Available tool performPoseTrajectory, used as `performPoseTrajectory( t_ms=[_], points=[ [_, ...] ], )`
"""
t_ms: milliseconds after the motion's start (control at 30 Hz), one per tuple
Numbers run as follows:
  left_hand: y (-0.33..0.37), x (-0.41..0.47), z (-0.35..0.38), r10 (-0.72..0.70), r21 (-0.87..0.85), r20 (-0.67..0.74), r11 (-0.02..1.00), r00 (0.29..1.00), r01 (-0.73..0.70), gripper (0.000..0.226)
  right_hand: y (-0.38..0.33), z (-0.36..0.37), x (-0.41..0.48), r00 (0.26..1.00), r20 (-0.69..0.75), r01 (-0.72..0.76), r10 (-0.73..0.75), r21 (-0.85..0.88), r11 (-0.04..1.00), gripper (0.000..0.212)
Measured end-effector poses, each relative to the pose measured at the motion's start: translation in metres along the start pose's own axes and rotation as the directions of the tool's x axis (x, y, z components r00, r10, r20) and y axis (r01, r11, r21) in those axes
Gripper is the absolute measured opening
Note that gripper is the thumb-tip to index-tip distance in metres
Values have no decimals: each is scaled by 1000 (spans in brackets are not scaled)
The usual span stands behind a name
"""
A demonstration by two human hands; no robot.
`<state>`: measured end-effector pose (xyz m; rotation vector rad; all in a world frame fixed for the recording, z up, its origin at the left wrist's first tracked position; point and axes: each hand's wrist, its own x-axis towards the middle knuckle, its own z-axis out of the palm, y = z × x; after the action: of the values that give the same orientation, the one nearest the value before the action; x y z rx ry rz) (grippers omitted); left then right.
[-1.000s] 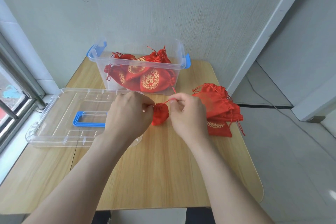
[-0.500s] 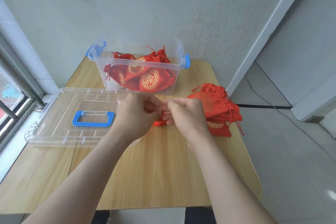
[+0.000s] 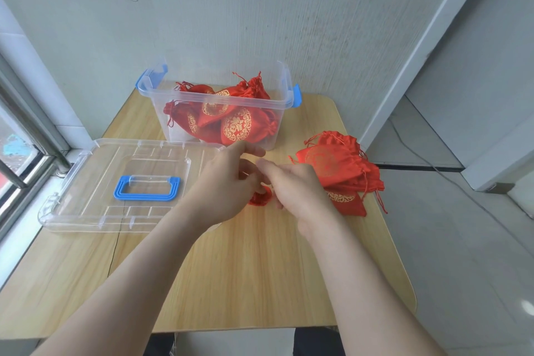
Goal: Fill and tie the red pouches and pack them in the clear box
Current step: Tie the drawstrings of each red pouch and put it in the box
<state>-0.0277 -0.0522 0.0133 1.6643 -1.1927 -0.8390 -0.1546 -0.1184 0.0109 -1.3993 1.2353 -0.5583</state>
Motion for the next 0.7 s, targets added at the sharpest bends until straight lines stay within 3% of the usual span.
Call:
performPoseTrajectory(
  t_ms=[233, 333, 467, 567, 700],
  points=[
    [-5, 4, 0, -65, -1, 15, 998, 998, 65, 22, 3, -1, 7, 997, -78, 4, 10, 187, 982, 16],
    [-12, 6, -4, -83, 2, -8, 997, 997, 83, 8, 5, 0, 8, 996, -89, 9, 7, 175, 985, 16],
    [-13, 8, -7, -102, -28, -60, 995, 993, 101, 8, 5, 2, 8, 997, -74, 35, -21, 202, 979, 16],
    [-8, 9, -9, -186, -204, -60, 964, 981, 171, 11, 0, 3, 7, 996, -71, 76, -59, 270, 960, 19],
    [1, 11, -9, -255, -479, 24, 846, 967, 235, 10, -6, 0, 2, 992, -98, 109, -77, 386, 916, 23]
  ],
)
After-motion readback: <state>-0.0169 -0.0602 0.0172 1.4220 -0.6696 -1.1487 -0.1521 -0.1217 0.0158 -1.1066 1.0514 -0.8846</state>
